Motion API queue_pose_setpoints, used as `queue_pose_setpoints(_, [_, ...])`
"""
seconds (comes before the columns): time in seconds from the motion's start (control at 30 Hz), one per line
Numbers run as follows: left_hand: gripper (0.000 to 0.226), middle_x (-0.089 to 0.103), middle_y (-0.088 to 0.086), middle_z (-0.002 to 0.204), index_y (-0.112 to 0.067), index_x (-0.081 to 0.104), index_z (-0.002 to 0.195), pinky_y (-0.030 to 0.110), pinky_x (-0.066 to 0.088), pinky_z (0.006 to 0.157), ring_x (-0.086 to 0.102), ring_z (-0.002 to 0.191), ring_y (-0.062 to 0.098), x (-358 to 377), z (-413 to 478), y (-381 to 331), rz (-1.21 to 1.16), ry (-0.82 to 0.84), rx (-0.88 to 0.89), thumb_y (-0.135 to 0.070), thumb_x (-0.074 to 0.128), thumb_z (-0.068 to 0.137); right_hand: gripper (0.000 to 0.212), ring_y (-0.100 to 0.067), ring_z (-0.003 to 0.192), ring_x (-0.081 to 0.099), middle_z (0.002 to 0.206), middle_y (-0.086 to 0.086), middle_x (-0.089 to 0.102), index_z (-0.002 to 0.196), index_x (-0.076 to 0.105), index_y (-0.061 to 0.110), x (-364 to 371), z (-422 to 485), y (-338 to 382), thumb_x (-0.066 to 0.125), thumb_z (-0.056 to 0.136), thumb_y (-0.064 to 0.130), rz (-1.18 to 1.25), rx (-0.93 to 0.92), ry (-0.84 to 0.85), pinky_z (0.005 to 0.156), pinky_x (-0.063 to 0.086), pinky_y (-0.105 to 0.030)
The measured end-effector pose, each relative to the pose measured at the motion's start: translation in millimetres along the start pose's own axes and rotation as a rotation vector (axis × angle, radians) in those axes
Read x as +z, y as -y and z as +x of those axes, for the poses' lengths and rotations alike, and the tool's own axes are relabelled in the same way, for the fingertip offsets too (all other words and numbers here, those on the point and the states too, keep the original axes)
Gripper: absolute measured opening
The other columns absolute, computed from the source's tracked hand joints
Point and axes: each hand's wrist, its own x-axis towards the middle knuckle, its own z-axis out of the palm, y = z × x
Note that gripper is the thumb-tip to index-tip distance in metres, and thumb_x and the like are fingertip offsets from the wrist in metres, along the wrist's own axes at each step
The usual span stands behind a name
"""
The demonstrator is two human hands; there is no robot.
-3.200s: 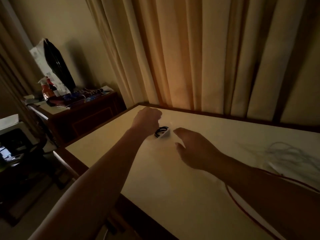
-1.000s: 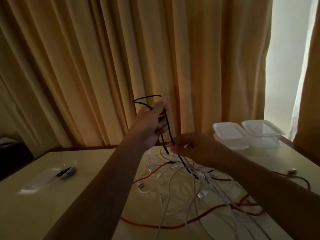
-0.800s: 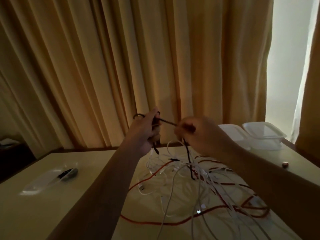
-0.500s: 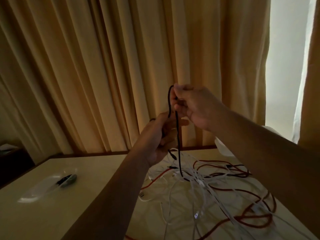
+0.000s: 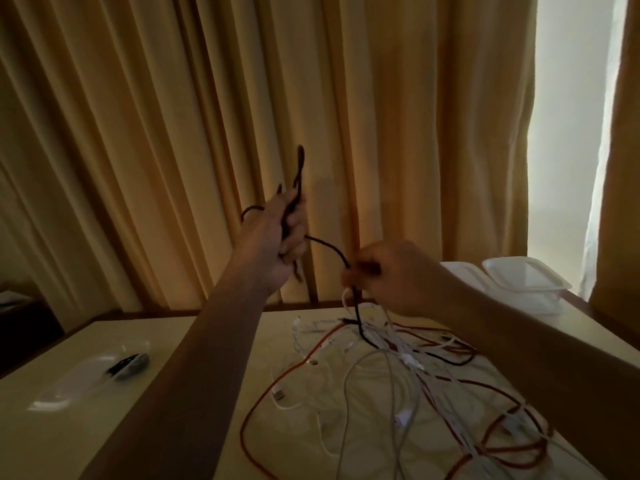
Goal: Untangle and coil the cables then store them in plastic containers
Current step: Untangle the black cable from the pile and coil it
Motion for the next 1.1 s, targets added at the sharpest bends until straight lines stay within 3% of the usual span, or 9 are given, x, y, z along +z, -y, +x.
queue_pose_setpoints(0.2, [0.036,0.016,0.004,0.07,-0.019,0.064,0.08,0.024,0.015,0.042,0.017,0.046,0.008,-4.9,-32.0,24.4,0.275,0.249,-0.072,-0.05,0.054,0.096,0.023,-0.01,0.055,0.065,0.07,-0.007,0.066,0.087,0.067,0.002,-22.0,25.2,46.0,0.059,0.101,0.019,1.158,0.22,-0.156,0.052,0.054,-0.02])
queue_pose_setpoints(0.3, [0.041,0.019,0.004,0.062,-0.006,0.053,0.079,0.02,0.022,0.041,0.016,0.046,0.013,4.6,-33.1,22.1,0.454,0.248,-0.008,-0.045,0.062,0.088,0.018,-0.008,0.054,0.063,0.07,-0.008,0.066,0.089,0.065,0.001,-20.5,35.0,50.4,0.063,0.098,0.017,1.429,0.27,-0.214,0.054,0.057,-0.019])
queue_pose_setpoints(0.4, [0.047,0.033,0.004,0.058,0.006,0.063,0.088,0.024,0.024,0.044,0.026,0.046,0.015,4.6,-26.2,18.5,0.573,0.175,0.098,-0.041,0.062,0.095,0.025,-0.012,0.069,0.064,0.082,-0.005,0.071,0.097,0.072,0.006,-18.9,30.1,32.7,0.062,0.099,0.029,1.15,0.231,-0.257,0.063,0.055,-0.023])
queue_pose_setpoints(0.53, [0.035,0.043,-0.001,0.06,-0.016,0.069,0.082,0.022,0.023,0.043,0.027,0.044,0.009,5.1,-14.2,4.0,0.201,-0.026,0.069,-0.034,0.052,0.106,0.042,-0.02,0.084,0.066,0.095,-0.001,0.074,0.102,0.074,0.025,3.3,-0.4,11.0,0.057,0.09,0.062,0.461,0.209,0.04,0.08,0.055,-0.035])
queue_pose_setpoints(0.7, [0.03,0.048,-0.003,0.063,-0.011,0.064,0.099,0.022,0.022,0.044,0.026,0.046,0.008,5.0,-2.2,-10.6,-0.027,-0.123,0.108,-0.036,0.05,0.107,0.022,0.001,0.065,0.064,0.085,0.011,0.073,0.099,0.077,0.025,33.2,-19.0,-0.7,0.063,0.097,0.042,-0.061,0.091,0.374,0.062,0.049,-0.02])
queue_pose_setpoints(0.77, [0.028,0.048,-0.004,0.065,-0.013,0.061,0.1,0.023,0.022,0.045,0.025,0.049,0.009,-4.6,0.8,-11.6,-0.072,-0.132,0.14,-0.038,0.049,0.107,0.023,-0.009,0.075,0.068,0.088,0.006,0.076,0.097,0.074,0.019,26.9,-16.4,-1.5,0.056,0.102,0.033,0.05,0.112,0.252,0.067,0.052,-0.028])
queue_pose_setpoints(0.83, [0.027,0.047,-0.004,0.065,-0.016,0.06,0.098,0.024,0.02,0.045,0.023,0.051,0.01,-18.4,3.0,-11.8,-0.08,-0.162,0.144,-0.037,0.049,0.108,0.027,-0.022,0.082,0.068,0.085,-0.001,0.077,0.101,0.066,0.012,11.1,-9.2,-1.4,0.046,0.106,0.028,0.559,0.228,0.058,0.073,0.053,-0.039])
queue_pose_setpoints(0.93, [0.025,0.043,-0.002,0.063,-0.01,0.061,0.1,0.024,0.022,0.043,0.026,0.045,0.009,-30.7,-1.3,4.1,0.125,-0.223,0.014,-0.034,0.057,0.105,0.026,-0.022,0.059,0.063,0.063,-0.002,0.06,0.101,0.058,0.013,-20.8,-1.3,-2.3,0.042,0.107,0.032,1.189,0.338,-0.198,0.061,0.058,-0.038])
queue_pose_setpoints(1.1, [0.048,0.049,0.0,0.071,-0.011,0.069,0.111,0.029,0.037,0.047,0.041,0.053,0.013,-30.7,-27.5,61.6,0.767,0.058,-0.393,-0.05,0.08,0.084,0.028,-0.009,0.041,0.026,0.055,0.006,0.037,0.102,0.06,0.019,-28.6,-7.2,-21.5,0.043,0.107,0.041,1.088,0.426,-0.19,0.039,0.026,-0.024])
